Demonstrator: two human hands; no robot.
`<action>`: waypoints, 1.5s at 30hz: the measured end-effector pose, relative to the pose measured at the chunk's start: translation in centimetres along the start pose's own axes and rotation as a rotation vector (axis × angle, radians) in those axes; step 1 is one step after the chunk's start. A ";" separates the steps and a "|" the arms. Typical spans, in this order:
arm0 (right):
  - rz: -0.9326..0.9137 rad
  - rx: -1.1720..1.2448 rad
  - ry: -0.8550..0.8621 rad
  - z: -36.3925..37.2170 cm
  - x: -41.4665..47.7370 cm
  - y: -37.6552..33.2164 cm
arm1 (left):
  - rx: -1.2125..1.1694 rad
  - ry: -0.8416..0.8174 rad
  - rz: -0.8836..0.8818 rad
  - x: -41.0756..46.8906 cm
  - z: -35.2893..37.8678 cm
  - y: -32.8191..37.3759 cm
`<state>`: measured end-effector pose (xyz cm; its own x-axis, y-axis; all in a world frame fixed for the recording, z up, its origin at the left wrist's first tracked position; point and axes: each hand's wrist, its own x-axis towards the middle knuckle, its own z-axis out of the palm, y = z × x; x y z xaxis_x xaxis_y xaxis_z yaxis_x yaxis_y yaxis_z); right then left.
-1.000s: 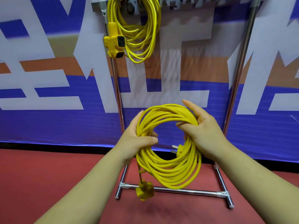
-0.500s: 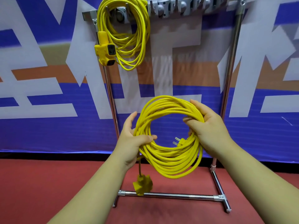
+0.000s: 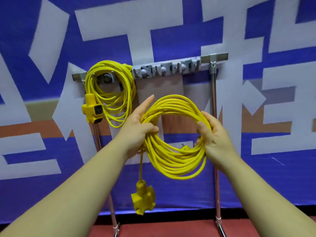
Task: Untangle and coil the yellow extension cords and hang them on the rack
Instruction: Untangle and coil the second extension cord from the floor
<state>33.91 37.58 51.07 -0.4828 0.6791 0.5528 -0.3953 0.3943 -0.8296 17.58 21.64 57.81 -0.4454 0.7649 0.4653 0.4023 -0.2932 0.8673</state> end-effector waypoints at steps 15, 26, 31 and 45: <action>-0.287 -0.183 0.238 -4.2 20.5 -8.2 | 0.110 -0.043 0.265 18.7 2.6 8.6; -0.247 -0.362 0.257 -3.9 26.0 -4.4 | 0.394 0.300 0.348 21.9 5.7 3.4; -0.219 -0.257 0.295 -3.5 26.4 -3.6 | 0.429 0.296 0.381 23.1 5.3 2.0; -0.260 -0.288 0.223 -4.1 25.5 -2.1 | 0.220 0.298 0.285 24.9 5.5 1.2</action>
<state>25.66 56.60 66.53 -0.2037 0.6390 0.7417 -0.2320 0.7045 -0.6707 11.36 43.46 69.49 -0.4899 0.4635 0.7383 0.6880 -0.3146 0.6540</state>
